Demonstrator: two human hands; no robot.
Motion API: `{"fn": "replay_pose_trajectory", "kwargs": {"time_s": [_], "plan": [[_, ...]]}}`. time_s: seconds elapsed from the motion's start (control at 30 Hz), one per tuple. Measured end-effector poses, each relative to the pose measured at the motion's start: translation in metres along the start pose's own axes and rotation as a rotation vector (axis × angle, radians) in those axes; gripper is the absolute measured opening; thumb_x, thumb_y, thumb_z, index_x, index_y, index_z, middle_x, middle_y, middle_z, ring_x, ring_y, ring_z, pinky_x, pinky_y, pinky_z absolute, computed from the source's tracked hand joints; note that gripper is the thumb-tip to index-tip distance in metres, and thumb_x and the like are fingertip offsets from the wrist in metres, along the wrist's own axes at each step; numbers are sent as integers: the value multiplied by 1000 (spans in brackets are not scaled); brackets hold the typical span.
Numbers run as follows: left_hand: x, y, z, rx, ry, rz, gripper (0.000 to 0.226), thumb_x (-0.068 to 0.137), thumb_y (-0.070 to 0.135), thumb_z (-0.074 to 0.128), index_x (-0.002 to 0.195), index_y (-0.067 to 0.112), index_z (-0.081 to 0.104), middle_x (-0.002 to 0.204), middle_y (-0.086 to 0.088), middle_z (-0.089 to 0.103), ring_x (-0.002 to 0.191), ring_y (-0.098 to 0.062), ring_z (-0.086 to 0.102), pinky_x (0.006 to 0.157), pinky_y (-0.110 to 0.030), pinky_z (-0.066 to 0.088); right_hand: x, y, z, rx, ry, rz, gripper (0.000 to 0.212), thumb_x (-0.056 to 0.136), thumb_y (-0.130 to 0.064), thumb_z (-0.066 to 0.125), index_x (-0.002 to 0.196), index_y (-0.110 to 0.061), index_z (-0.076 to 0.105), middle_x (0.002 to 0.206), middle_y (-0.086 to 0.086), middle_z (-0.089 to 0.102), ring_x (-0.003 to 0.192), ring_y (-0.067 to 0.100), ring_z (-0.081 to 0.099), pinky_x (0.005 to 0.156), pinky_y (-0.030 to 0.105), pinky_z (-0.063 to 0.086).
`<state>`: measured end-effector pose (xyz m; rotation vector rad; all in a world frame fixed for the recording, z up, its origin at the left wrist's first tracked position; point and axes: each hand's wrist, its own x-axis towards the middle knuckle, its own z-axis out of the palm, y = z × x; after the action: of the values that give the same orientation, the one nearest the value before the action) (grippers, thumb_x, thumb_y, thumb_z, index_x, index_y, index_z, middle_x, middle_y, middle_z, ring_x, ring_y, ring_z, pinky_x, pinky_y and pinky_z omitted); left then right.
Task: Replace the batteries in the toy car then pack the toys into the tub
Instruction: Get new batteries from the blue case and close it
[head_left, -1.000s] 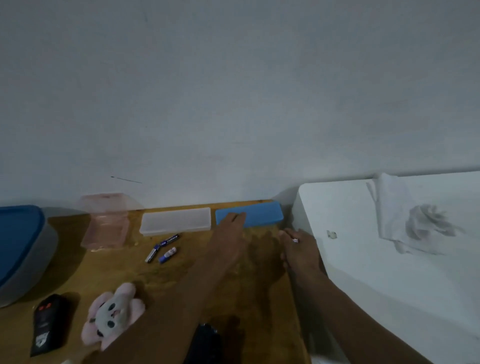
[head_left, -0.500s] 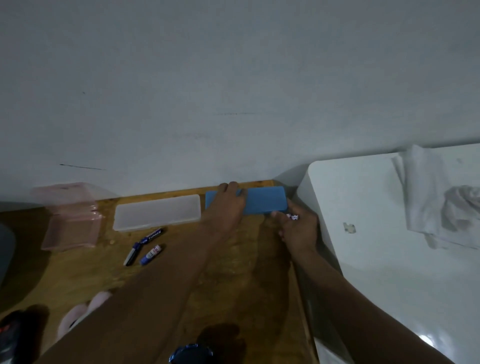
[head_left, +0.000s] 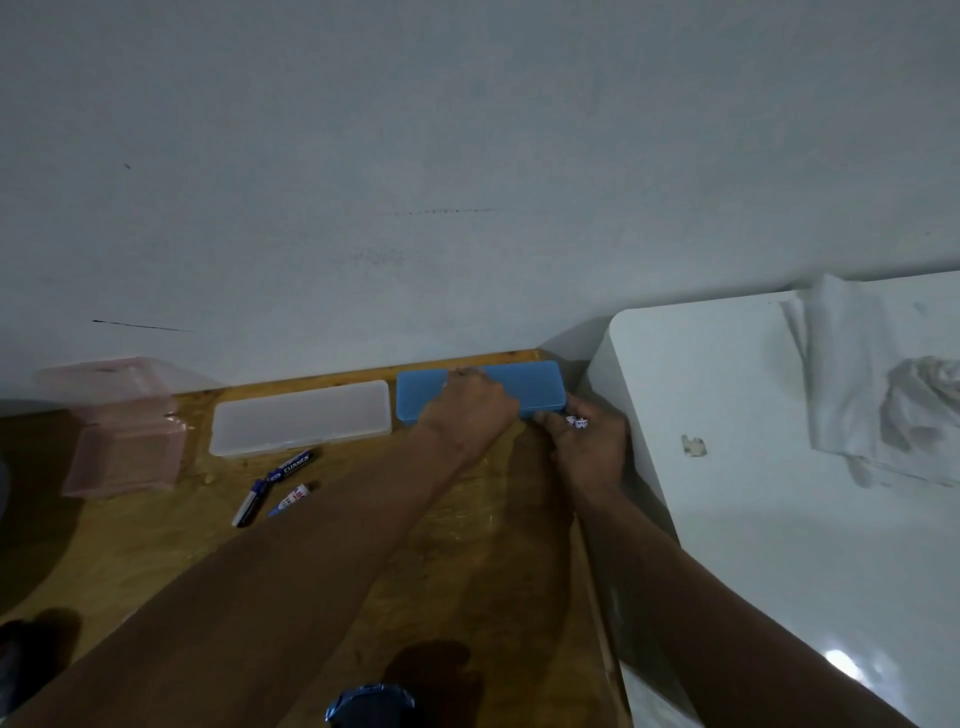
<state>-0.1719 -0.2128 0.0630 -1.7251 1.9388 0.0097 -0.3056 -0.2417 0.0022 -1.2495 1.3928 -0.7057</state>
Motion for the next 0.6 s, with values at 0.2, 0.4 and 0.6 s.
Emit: {"fn": "replay_pose_trajectory", "kwargs": {"time_s": [0.2,0.4,0.6], "plan": [[-10,-32,-12,-328,45,-29,31,87,24,61,114,9,61,109,-13,63,97,-29,60,76,-37,46,-3,-6,-2,-88,9,8,31,86,-16,69,117,-13,64,104,-2,68,93,14,66,79,25,55],[-9,-76,-1,-751,47,-61,26,93,25,53,105,10,71,95,-11,70,83,-25,64,75,-36,53,-11,-18,-1,-308,124,37,27,86,-28,69,104,-8,65,95,6,70,91,25,68,76,33,57],[-6,-82,-7,-870,99,-127,17,94,20,59,90,11,72,70,2,56,67,-16,53,64,-25,36,-35,-65,4,-18,57,164,21,91,-28,63,90,-7,65,76,9,66,56,11,58,43,11,43]]}}
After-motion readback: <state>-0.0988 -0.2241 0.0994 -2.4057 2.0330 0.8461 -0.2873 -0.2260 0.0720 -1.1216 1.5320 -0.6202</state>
